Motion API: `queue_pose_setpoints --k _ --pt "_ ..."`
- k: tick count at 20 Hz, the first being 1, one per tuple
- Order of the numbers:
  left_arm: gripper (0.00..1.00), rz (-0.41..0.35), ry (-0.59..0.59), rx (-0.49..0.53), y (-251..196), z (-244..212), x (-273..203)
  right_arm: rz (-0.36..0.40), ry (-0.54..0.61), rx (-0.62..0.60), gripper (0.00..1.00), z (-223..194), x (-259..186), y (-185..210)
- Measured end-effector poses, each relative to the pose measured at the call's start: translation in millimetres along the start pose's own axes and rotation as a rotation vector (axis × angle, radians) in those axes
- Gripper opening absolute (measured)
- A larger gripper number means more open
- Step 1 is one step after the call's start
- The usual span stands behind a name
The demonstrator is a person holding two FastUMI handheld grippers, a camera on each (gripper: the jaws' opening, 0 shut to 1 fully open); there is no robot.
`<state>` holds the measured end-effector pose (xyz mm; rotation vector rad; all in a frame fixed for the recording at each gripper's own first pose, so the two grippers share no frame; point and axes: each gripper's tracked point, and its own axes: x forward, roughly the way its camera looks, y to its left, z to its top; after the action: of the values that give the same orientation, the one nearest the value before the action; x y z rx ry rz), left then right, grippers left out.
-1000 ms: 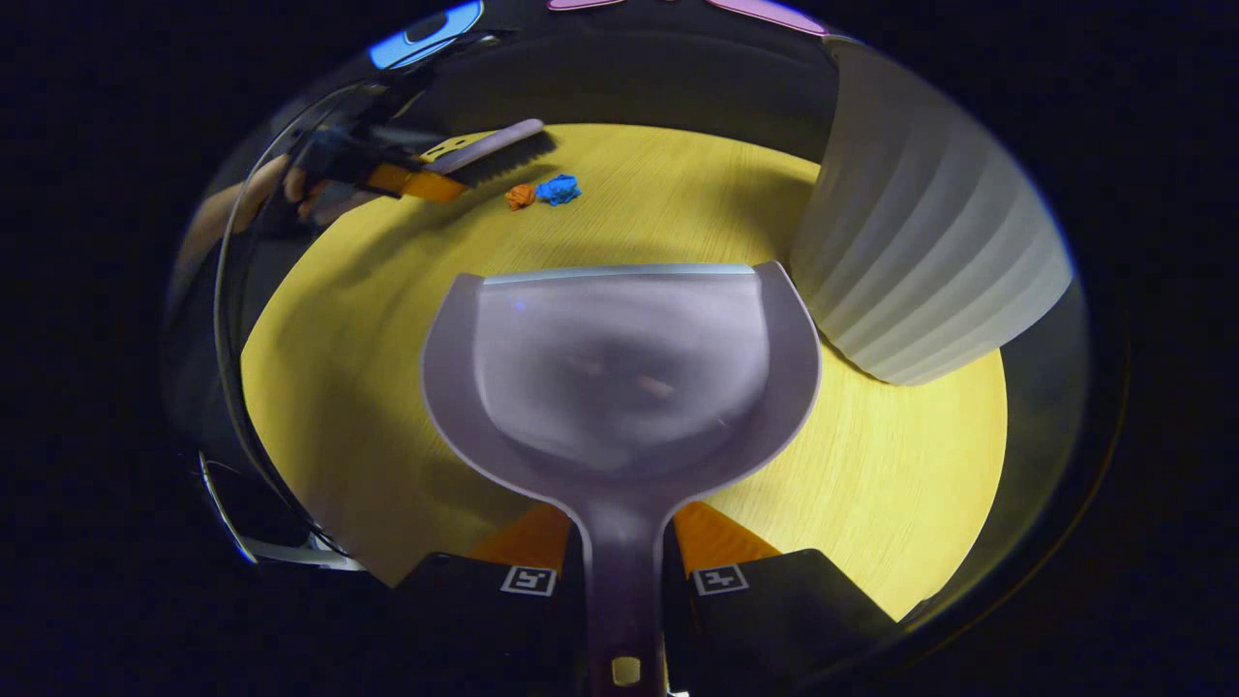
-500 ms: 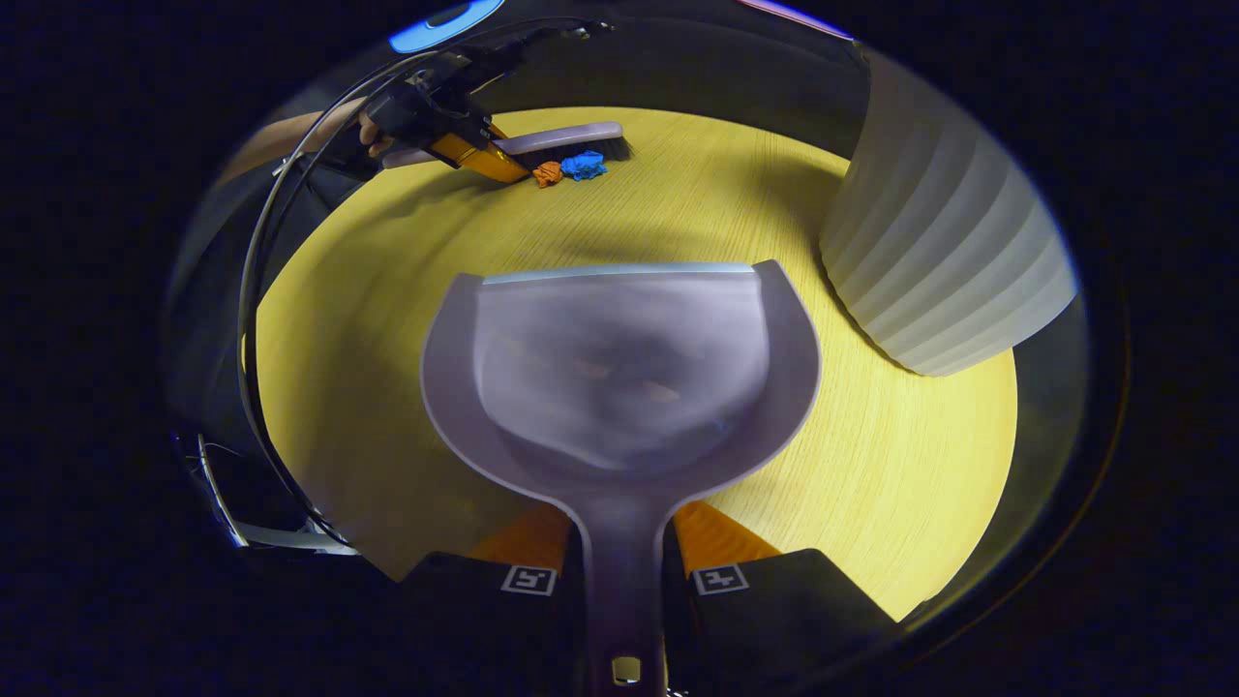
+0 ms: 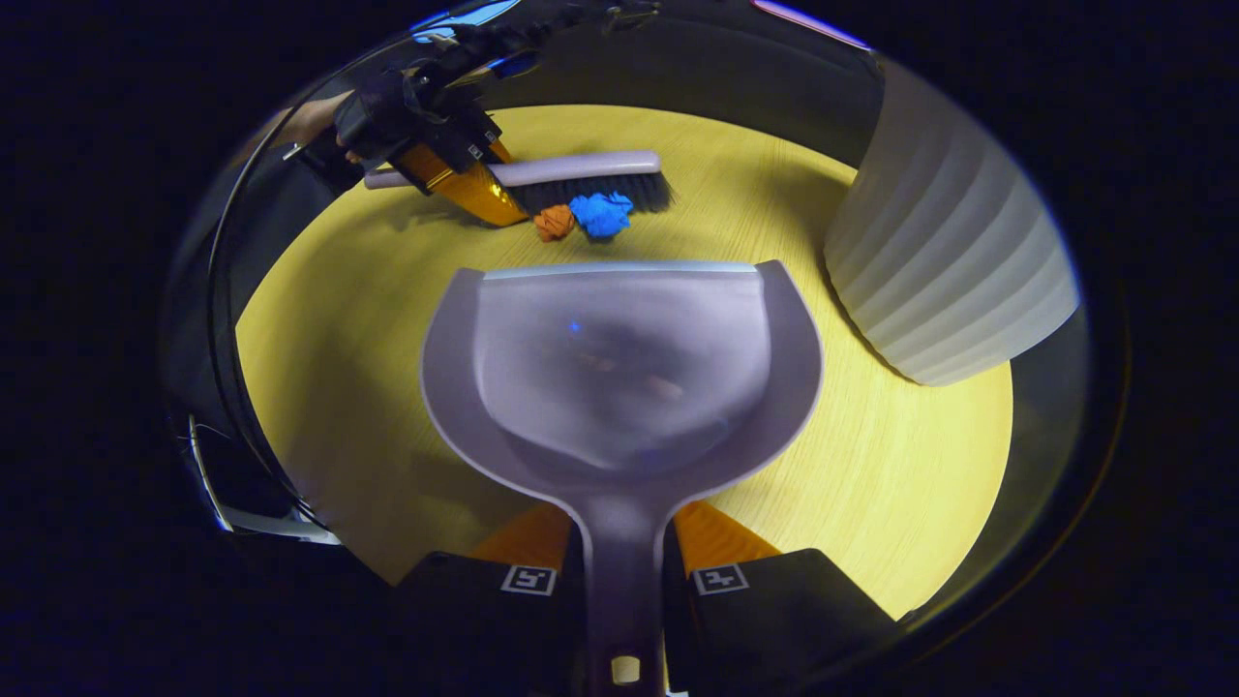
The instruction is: Pick up the small broom and dustpan from the desktop, sweep the trash into the dustpan with the broom, and then empty the trash into the garbage bin.
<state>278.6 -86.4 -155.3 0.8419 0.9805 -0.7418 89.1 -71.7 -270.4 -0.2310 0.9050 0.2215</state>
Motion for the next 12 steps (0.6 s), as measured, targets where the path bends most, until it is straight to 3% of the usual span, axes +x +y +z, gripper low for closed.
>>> queue_pose_setpoints --k 7,12 --pt "0.26 -0.151 0.037 0.009 -78.9 -1.2 -3.1 -0.003 -0.023 0.001 0.36 0.0 2.5 -1.0" --pt "0.28 -0.092 -0.066 -0.121 -90.9 1.2 -15.2 -0.015 -0.042 0.024 0.36 -0.8 4.0 -0.9"
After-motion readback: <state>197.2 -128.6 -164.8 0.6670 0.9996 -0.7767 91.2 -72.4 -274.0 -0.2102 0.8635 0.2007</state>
